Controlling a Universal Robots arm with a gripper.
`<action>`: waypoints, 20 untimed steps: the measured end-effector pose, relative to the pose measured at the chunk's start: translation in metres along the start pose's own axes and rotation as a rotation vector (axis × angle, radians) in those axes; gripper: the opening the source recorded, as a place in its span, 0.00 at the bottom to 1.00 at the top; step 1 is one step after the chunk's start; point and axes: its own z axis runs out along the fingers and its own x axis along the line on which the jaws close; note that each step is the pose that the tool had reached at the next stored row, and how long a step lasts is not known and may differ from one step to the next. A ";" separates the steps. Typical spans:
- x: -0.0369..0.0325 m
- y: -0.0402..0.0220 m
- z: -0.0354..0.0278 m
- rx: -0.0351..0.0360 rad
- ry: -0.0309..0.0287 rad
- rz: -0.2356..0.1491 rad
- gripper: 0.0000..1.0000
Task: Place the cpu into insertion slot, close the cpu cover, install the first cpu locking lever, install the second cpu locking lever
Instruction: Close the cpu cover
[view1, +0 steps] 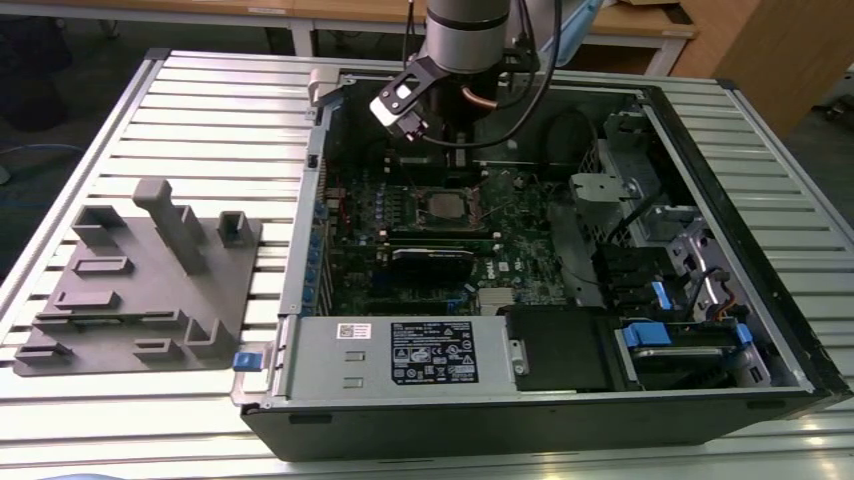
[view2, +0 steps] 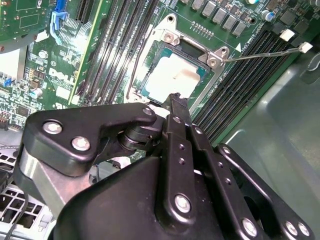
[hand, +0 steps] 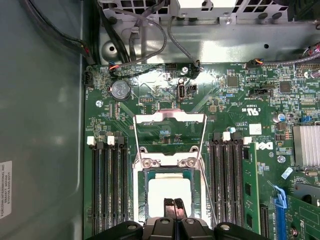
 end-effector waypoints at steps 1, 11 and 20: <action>-0.0001 0.0000 -0.0002 0.0002 -0.0007 0.000 0.11; -0.0001 0.0003 -0.0049 0.0002 -0.0009 0.000 0.11; -0.0001 0.0005 -0.0074 0.0001 -0.0007 0.000 0.11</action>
